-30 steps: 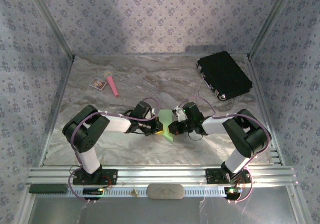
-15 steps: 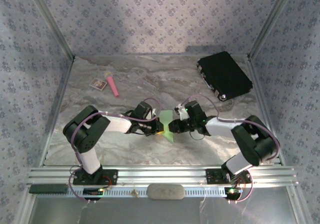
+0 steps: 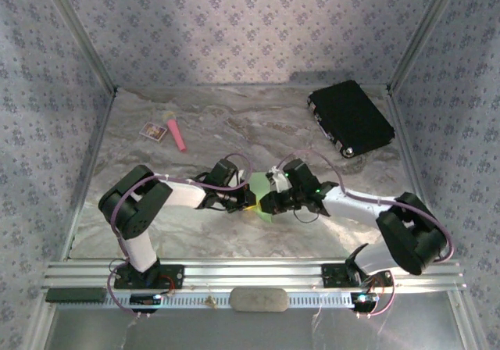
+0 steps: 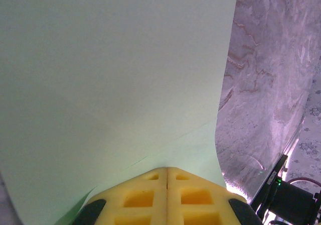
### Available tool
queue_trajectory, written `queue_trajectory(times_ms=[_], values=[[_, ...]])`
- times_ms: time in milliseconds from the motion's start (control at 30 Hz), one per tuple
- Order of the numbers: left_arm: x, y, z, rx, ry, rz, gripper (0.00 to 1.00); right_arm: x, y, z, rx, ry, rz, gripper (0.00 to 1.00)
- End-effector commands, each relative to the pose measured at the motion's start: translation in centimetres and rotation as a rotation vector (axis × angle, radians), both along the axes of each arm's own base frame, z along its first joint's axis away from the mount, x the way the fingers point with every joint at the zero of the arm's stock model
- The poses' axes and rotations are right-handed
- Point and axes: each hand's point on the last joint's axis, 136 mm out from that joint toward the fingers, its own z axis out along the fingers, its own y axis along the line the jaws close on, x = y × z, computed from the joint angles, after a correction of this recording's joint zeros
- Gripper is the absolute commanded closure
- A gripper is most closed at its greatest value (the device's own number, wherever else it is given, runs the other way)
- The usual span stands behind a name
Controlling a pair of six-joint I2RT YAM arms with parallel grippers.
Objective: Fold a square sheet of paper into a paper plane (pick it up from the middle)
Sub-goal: Third fold the triangle at the center of the table.
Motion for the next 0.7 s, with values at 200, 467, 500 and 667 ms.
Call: queue_trajectory(times_ms=[200, 467, 500, 667], values=[[-0.5, 0.4, -1.2, 0.047, 0.005, -0.014, 0.99, -0.7, 0.4, -2.1, -0.099, 0.060, 0.046, 0.92], [-0.5, 0.4, -1.2, 0.049, 0.005, -0.015, 0.99, -1.0, 0.4, -3.8, -0.163, 0.084, 0.060, 0.93], [-0.5, 0.4, -1.3, 0.051, 0.007, -0.015, 0.99, -1.1, 0.3, -4.1, -0.173, 0.089, 0.059, 0.92], [-0.5, 0.4, -1.3, 0.052, 0.010, -0.017, 0.99, -1.7, -0.4, -5.3, -0.202, 0.106, 0.050, 0.93]])
